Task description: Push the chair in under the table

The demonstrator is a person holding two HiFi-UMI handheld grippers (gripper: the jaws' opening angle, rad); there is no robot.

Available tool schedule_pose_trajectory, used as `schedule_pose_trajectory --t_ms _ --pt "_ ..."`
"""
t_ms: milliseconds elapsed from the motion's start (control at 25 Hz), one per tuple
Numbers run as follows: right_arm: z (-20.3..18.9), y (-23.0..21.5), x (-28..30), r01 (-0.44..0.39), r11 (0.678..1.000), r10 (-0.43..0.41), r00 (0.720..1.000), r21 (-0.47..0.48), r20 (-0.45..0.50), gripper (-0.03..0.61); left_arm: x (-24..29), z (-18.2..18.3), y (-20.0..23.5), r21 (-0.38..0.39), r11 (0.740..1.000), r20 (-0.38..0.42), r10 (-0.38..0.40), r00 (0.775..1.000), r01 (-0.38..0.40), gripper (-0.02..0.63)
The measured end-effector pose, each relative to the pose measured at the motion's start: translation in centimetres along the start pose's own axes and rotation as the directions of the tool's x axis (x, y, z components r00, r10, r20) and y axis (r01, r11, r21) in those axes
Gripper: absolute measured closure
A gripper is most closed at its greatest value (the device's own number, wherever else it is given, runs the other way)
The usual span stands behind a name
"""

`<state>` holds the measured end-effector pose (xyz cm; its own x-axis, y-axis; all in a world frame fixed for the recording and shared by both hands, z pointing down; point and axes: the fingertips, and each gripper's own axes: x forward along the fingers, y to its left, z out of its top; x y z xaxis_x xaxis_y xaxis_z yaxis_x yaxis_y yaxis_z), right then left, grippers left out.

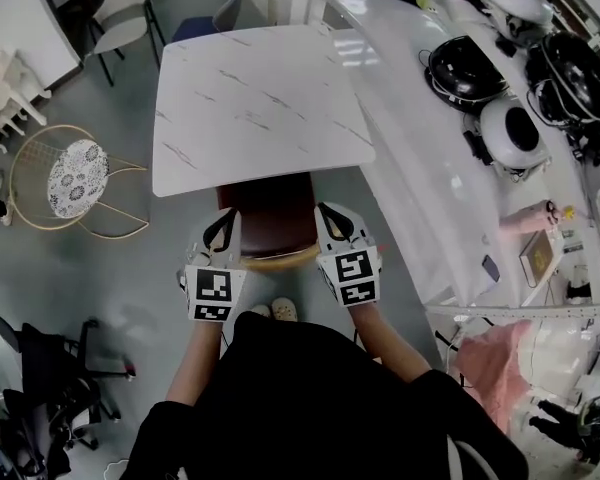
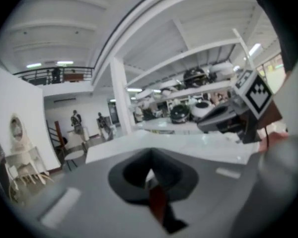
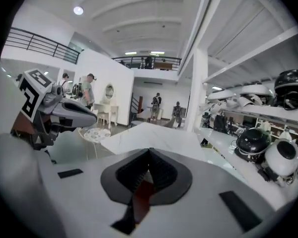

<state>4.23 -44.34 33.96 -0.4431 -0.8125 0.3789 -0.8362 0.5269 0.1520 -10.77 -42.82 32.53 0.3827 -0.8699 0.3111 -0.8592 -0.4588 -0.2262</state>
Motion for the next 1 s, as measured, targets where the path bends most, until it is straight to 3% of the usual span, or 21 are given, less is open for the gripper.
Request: schedule_pose_trajectory --t_ms 200,440,1000 --pt "6.3 -1.6 -2.7 0.088 0.996 -0.086 0.985 -0.009 0.149 0.558 -3.1 5.1 3.3 -0.086 0.988 0.135 0.136 0.982 -0.125 0.606" --pt "10.7 -1.3 -5.1 0.095 0.995 -0.087 0.957 -0.017 0.278 0.558 -5.3 7.2 4.5 -0.129 0.977 0.169 0.189 0.967 -0.168 0.606" --pt "10.9 -0.1 -5.2 0.083 0.997 -0.078 0.955 -0.005 0.288 0.558 -6.3 8.3 4.6 -0.081 0.98 0.187 0.195 0.963 -0.182 0.606"
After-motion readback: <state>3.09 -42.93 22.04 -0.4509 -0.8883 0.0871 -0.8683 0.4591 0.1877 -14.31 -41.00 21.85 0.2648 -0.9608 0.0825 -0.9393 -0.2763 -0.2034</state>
